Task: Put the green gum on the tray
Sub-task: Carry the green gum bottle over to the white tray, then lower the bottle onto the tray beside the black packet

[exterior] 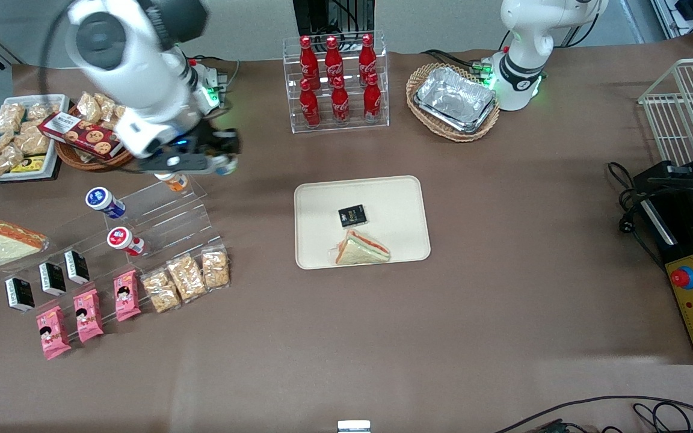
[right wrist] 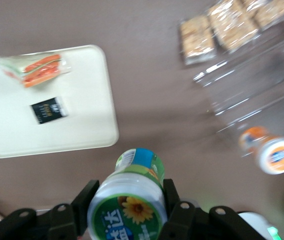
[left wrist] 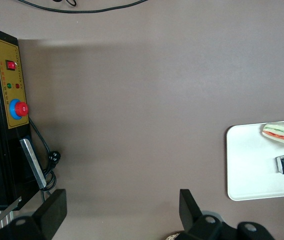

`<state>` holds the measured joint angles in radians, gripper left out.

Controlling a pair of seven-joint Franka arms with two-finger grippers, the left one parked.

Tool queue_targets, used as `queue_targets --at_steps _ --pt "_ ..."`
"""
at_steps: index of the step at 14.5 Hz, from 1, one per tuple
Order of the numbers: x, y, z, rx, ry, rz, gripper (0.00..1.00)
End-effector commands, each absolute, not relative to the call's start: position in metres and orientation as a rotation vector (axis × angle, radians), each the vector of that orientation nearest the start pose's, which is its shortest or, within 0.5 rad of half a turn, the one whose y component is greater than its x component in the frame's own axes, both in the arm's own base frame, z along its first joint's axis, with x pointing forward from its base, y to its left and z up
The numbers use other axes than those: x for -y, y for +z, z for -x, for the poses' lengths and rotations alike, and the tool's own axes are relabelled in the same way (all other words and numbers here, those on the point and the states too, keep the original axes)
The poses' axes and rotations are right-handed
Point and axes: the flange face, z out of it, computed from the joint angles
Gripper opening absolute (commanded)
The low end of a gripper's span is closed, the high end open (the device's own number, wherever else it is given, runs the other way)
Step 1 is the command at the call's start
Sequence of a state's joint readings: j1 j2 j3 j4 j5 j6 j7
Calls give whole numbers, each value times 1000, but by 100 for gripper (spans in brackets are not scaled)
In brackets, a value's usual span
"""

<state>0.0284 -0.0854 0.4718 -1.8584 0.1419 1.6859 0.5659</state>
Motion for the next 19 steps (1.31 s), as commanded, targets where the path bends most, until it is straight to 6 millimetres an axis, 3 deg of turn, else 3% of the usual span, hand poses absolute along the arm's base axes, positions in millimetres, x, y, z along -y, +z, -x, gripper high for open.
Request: queue_targets --at_steps 1,2,4,8,10,16,19 --pt "-348 516 -458 -277 208 3014 0" --pt "-368 496 -456 -294 208 3005 0" --pt "-386 453 -462 -311 212 2986 0" --pt "-398 364 -451 -319 152 2930 0" --pt "-395 331 -446 -319 166 2934 0" --pt "-390 266 -447 -311 256 2968 0" --pt "-379 240 -437 -296 199 2962 0"
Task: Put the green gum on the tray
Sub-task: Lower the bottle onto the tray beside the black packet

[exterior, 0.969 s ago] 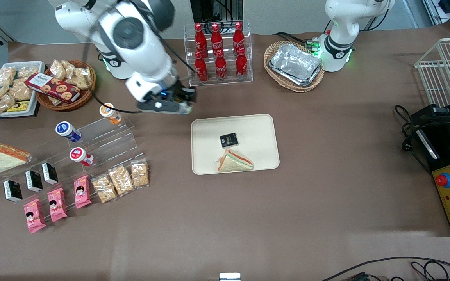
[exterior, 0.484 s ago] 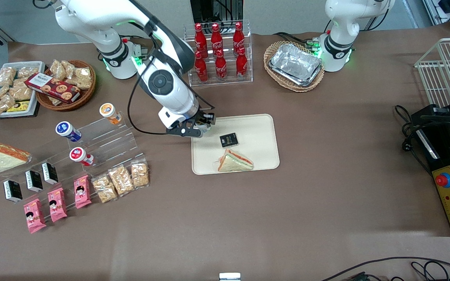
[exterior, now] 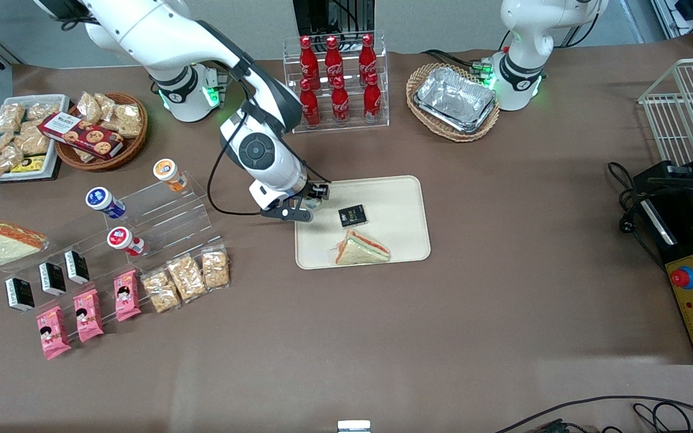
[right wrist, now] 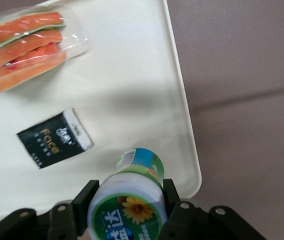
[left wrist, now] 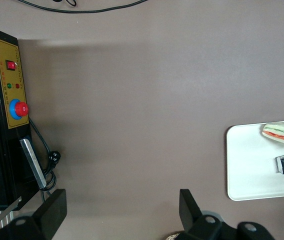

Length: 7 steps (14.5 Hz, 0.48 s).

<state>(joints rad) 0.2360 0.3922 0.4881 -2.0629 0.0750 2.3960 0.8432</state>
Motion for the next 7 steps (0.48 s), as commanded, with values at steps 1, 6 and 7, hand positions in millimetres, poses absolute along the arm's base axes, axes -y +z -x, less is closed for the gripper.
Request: queue_targets --at_steps 1,6,7 --pt "-378 234 -434 -286 189 2964 0" --pt "-377 220 -431 -292 199 2956 0" --pt "-378 220 -430 -292 202 2957 13"
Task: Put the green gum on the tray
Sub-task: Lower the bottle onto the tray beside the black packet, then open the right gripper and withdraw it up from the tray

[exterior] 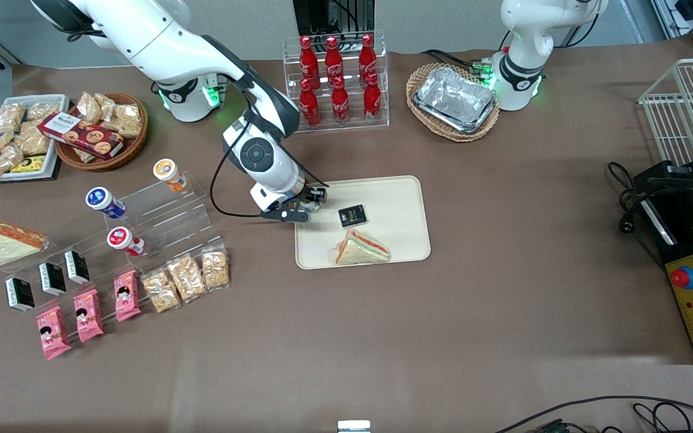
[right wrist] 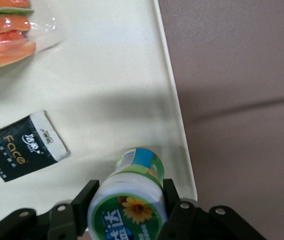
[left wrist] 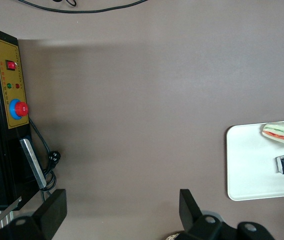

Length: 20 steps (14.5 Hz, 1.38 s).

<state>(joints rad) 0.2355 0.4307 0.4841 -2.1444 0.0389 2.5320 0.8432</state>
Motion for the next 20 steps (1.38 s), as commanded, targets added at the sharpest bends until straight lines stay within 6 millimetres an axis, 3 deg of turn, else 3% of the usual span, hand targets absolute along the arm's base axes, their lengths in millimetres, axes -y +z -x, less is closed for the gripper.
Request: queue_targets --at_steps 1,2,3,5,6,8,10,14,16,20 --pt "-377 217 -431 -298 208 2957 49" --pt "-377 217 -430 -298 211 2957 72" --pt "-376 217 -431 -300 210 2957 85" --pt "-377 218 -431 -298 209 2957 87" --pt "-377 219 -431 -297 206 2957 100" --pt "-375 234 -436 -302 170 2954 100" --pt "-368 275 -443 -295 105 2970 100" --pt "-325 401 -451 -222 77 3082 100" --pt "-292 451 -468 -221 140 3086 100" --pt "-194 522 -511 -94 242 3093 100"
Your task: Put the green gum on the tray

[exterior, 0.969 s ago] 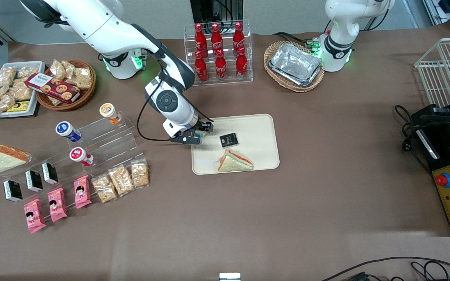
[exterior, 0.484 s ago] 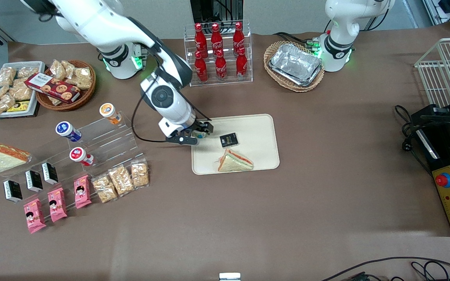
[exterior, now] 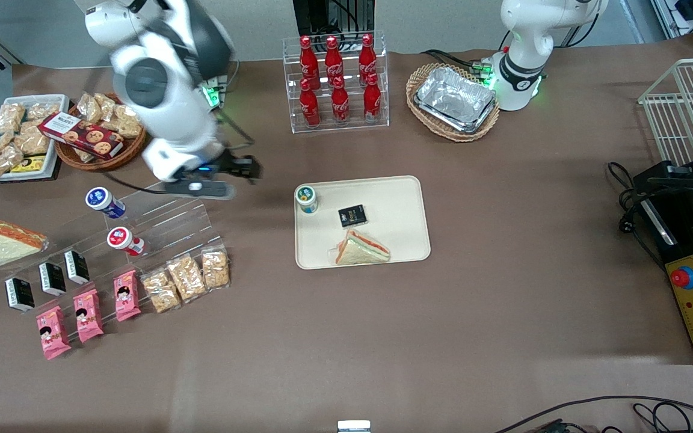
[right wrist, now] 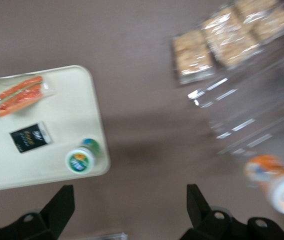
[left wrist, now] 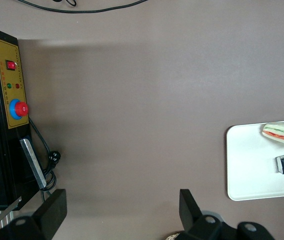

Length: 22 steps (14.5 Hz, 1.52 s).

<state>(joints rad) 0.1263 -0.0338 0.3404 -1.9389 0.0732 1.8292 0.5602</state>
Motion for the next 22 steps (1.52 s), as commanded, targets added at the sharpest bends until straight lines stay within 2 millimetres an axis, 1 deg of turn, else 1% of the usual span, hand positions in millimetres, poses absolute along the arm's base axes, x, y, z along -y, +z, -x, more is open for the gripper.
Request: queue_targets --at_steps 1,2,5,6,7,8,10,13,14,15,17,19,20,22 --pt "-170 533 -519 -61 246 3088 100" --pt "-145 539 -526 -31 242 3086 100" --pt "-79 558 -543 30 164 3073 100" --pt "-57 561 -547 55 149 3075 100" --pt "-40 564 -551 75 131 3087 100" --pt "-28 565 -555 81 122 3094 100" --pt "-8 573 -560 36 93 3106 100" --pt "4 585 -568 29 51 3163 100" --pt "14 587 -568 5 44 3163 100" --pt "17 587 -568 -3 44 3163 100" --pt "38 586 -568 -3 42 3159 100" --pt "54 584 -568 38 41 3156 100" --pt "60 585 -567 33 41 3156 100" --pt "64 586 -566 55 39 3159 100"
